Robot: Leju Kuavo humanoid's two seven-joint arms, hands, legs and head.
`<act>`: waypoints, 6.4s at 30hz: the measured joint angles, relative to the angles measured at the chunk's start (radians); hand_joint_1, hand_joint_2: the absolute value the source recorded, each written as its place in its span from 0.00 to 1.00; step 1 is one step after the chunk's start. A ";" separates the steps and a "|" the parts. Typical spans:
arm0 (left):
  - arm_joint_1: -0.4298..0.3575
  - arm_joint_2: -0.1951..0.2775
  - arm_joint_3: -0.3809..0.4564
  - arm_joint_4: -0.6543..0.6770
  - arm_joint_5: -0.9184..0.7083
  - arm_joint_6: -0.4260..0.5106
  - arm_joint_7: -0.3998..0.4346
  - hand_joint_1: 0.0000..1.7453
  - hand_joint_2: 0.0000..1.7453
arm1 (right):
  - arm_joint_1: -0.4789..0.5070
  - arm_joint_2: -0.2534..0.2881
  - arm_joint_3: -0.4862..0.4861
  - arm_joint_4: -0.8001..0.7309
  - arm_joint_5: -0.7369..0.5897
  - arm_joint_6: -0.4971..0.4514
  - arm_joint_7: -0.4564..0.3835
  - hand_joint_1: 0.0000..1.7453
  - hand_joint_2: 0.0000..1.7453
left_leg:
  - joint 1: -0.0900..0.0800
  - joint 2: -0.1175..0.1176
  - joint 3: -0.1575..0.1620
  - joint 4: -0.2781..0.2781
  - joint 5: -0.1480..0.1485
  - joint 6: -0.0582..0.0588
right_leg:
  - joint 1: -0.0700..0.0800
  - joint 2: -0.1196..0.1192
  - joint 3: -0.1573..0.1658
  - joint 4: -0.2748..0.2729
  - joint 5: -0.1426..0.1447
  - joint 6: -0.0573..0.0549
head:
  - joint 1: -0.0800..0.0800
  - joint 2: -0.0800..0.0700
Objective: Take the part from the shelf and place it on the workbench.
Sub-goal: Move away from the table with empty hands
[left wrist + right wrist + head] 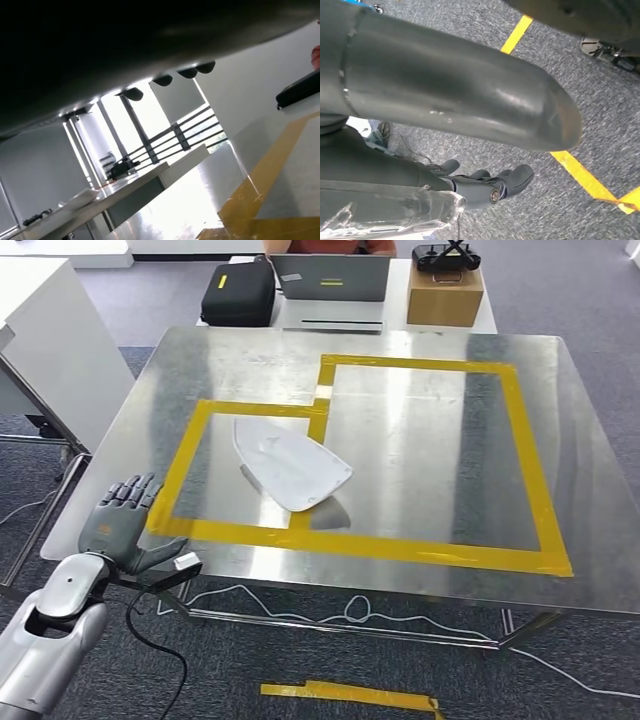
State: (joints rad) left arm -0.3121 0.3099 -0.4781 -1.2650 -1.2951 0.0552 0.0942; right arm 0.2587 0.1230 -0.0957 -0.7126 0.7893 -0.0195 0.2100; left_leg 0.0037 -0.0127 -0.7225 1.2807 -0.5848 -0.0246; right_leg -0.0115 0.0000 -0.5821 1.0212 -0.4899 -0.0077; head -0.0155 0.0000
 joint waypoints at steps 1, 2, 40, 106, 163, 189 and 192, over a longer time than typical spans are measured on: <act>0.002 0.000 0.000 0.000 0.000 0.000 0.000 0.00 0.00 | 0.000 0.000 0.000 0.000 0.000 0.000 0.000 0.00 0.00 | 0.001 0.000 -0.004 0.007 0.009 0.000 | 0.000 -0.003 0.000 0.000 0.000 0.000 | 0.000 0.000; 0.003 0.000 0.000 0.000 0.000 0.000 0.000 0.00 0.00 | 0.001 0.000 0.000 0.000 0.000 0.000 0.000 0.00 0.00 | 0.002 0.001 0.012 -0.024 0.034 0.001 | 0.001 -0.005 0.001 0.000 -0.001 0.001 | 0.000 0.000; 0.003 -0.001 0.006 -0.005 0.000 -0.001 0.000 0.00 0.00 | 0.000 -0.004 0.001 0.000 0.000 0.000 0.000 0.00 0.00 | 0.000 0.014 0.145 -0.279 0.122 0.026 | 0.005 -0.008 0.016 -0.017 -0.003 0.033 | 0.005 0.000; 0.077 0.059 0.022 -0.050 0.028 0.134 -0.091 0.00 0.00 | 0.111 -0.002 -0.013 -0.212 -0.163 0.053 0.067 0.00 0.00 | -0.008 0.019 0.206 -0.341 0.124 0.061 | 0.007 -0.002 -0.121 0.178 -0.084 0.047 | 0.014 0.000; 0.042 0.031 -0.015 -0.041 0.038 0.089 -0.033 0.00 0.00 | 0.167 0.063 -0.188 -0.338 -0.189 0.152 0.097 0.00 0.00 | -0.007 0.019 0.257 -0.315 0.062 0.047 | 0.015 -0.005 -0.044 -0.012 0.066 0.031 | 0.007 0.000; 0.073 0.012 -0.009 -0.030 0.041 0.030 0.030 0.00 0.00 | 0.155 0.142 -0.350 -0.366 -0.066 0.239 0.067 0.00 0.00 | -0.015 0.021 0.148 -0.303 0.163 0.036 | 0.022 -0.003 0.070 -0.046 -0.007 0.008 | 0.010 0.000; 0.087 0.005 0.000 -0.004 0.035 -0.007 0.067 0.00 0.00 | 0.144 0.160 -0.388 -0.367 -0.030 0.262 0.056 0.00 0.00 | -0.015 0.021 0.147 -0.303 0.164 0.036 | 0.021 -0.002 0.069 -0.046 -0.007 0.008 | 0.011 0.000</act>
State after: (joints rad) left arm -0.2255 0.3150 -0.4780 -1.2692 -1.2602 0.0486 0.1617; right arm 0.4027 0.2829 -0.4842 -1.0794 0.7594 0.2428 0.2660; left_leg -0.0117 0.0084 -0.5758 0.9772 -0.4212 0.0110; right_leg 0.0097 -0.0023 -0.5129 0.9753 -0.4971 0.0000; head -0.0049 0.0000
